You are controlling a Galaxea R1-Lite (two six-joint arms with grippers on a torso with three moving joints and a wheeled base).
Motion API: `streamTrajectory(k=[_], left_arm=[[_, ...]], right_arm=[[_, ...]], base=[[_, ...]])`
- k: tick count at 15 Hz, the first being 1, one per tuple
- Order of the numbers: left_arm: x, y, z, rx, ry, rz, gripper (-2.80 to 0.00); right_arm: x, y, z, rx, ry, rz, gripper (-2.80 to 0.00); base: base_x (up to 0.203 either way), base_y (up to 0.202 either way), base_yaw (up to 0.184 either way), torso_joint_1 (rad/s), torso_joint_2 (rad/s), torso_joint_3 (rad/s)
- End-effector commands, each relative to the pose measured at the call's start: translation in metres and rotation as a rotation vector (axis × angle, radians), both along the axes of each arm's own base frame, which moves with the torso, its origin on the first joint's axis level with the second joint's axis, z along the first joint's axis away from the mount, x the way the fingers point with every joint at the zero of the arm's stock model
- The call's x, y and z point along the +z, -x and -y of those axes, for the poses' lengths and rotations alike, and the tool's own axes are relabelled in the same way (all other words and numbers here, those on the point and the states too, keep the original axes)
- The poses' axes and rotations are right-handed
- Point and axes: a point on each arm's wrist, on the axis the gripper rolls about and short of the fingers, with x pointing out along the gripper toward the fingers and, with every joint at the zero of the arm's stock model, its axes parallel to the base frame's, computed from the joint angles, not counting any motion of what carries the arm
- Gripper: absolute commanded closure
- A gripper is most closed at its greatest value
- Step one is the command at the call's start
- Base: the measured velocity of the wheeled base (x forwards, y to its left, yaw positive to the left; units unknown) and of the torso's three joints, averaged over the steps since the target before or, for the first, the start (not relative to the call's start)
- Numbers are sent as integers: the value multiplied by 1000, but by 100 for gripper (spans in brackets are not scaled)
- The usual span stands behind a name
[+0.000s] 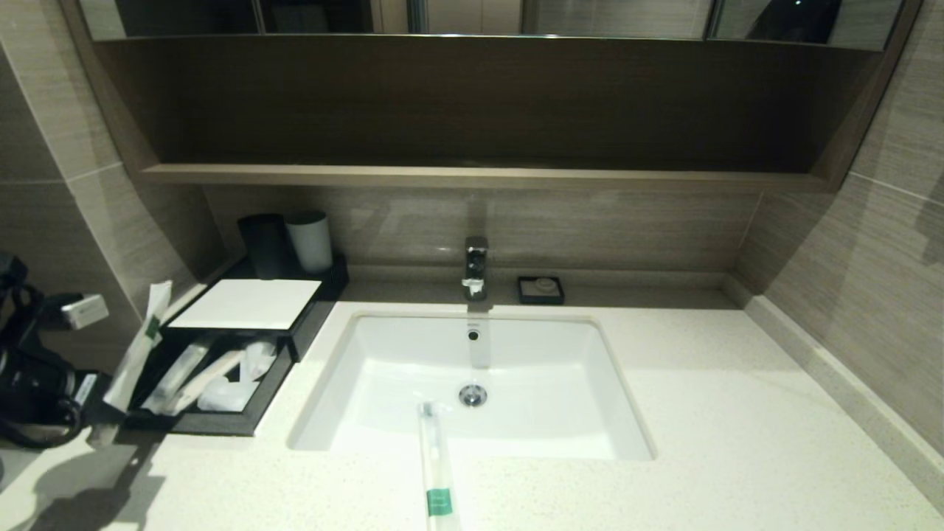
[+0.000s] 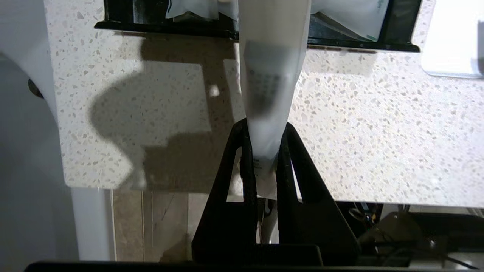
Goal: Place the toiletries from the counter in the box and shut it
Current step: Place the bathroom toiletry into the drawer
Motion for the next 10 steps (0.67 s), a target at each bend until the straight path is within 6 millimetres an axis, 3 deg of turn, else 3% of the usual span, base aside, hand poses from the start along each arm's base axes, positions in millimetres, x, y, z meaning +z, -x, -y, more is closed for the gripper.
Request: streamTrajectory(k=[1,5,10], left_arm=[[21,1,0,3,13,-58,0],[39,-6,-4,10,25,-190,0],[42,-17,-7,-50,38,-402,0]], right_arm=[[0,0,0,1,0,-1,0],[0,0,0,1,0,-1,0],[0,0,0,1,0,-1,0]], base=[[0,0,0,0,0,0],[0,0,0,0,0,0],[0,0,0,0,0,0]])
